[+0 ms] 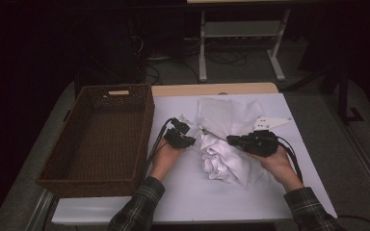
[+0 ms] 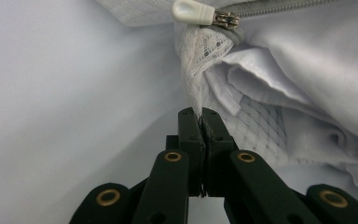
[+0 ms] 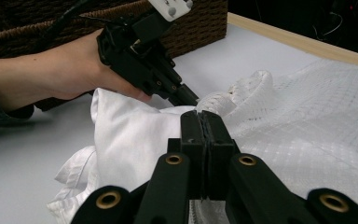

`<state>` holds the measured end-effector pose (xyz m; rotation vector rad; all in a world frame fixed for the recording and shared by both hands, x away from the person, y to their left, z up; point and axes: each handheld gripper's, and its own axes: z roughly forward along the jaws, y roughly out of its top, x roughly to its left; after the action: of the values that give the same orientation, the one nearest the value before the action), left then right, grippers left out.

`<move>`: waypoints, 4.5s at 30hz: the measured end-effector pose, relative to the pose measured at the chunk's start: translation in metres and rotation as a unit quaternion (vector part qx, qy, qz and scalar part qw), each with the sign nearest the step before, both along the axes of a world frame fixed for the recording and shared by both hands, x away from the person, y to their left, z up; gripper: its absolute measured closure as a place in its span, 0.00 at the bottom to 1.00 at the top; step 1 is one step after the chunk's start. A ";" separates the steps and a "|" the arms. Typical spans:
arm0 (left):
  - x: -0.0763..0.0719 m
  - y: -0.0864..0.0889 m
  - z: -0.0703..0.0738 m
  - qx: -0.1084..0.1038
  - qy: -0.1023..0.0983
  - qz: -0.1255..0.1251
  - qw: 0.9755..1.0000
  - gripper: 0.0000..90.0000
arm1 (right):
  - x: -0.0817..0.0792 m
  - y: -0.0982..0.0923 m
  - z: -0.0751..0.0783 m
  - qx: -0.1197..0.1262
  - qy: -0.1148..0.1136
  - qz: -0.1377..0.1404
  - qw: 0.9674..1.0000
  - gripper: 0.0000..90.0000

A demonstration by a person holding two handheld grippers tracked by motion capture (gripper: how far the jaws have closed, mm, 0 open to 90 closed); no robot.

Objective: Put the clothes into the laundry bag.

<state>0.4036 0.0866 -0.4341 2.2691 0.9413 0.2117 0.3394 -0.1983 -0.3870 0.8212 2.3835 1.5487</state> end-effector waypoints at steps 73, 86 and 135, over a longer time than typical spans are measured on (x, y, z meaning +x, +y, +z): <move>-0.088 0.023 0.005 -0.009 0.037 -0.064 0.997 0.99 | -0.050 0.037 -0.013 -0.078 0.055 0.083 0.992 0.50; -0.090 0.019 0.003 -0.003 0.042 -0.070 0.997 0.99 | -0.056 0.047 -0.035 -0.143 0.019 0.044 0.989 0.87; -0.109 0.012 0.003 -0.007 0.056 -0.111 0.992 0.98 | -0.053 0.025 -0.008 -0.044 0.017 0.009 0.999 0.52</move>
<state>0.2944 0.0990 -0.4316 2.3713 0.7348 -0.0195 0.2866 -0.1728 -0.3953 0.8157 2.4695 1.4361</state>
